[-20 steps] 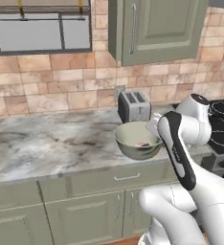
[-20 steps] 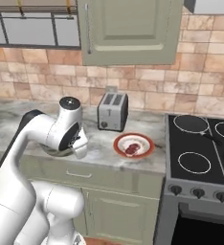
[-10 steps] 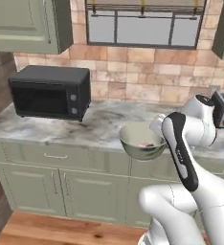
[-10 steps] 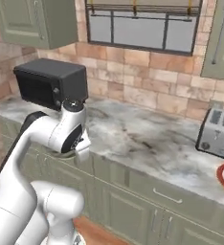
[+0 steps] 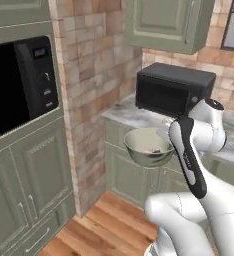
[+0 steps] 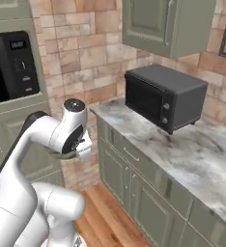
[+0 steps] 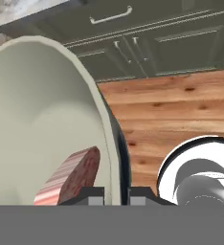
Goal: Place one of the steaks on the plate and the other in the bowl. Then place the bowl in the fridge.
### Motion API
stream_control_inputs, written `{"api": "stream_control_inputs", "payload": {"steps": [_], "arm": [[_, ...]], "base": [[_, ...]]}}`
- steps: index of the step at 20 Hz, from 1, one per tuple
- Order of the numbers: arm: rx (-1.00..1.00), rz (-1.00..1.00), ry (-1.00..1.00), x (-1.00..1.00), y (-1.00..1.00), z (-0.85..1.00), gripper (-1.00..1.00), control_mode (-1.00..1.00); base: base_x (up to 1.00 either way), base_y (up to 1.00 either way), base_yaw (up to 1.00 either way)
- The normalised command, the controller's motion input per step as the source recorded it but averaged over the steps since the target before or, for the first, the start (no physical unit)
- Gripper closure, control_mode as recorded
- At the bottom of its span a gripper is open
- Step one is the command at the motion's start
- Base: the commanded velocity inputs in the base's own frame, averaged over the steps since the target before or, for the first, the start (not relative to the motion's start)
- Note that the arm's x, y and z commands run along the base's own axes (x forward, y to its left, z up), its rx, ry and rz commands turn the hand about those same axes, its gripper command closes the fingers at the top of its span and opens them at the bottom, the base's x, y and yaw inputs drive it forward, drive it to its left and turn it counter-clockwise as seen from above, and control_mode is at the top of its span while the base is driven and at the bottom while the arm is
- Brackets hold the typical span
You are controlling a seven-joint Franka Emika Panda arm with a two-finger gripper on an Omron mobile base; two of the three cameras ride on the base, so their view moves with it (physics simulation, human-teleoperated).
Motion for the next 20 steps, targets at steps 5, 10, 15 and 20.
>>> {"api": "stream_control_inputs", "payload": {"steps": [5,10,15,20], "arm": [[0.00,0.00,0.00,0.00,0.00,0.00,1.00,1.00],[0.00,0.00,0.00,0.00,0.00,0.00,1.00,1.00],[0.00,0.00,0.00,0.00,0.00,0.00,1.00,1.00],[0.00,0.00,0.00,0.00,0.00,0.00,1.00,1.00]], "base": [[0.00,1.00,0.68],[-0.05,0.96,0.69],[-0.20,0.92,0.68],[-0.20,0.79,0.69]]}}
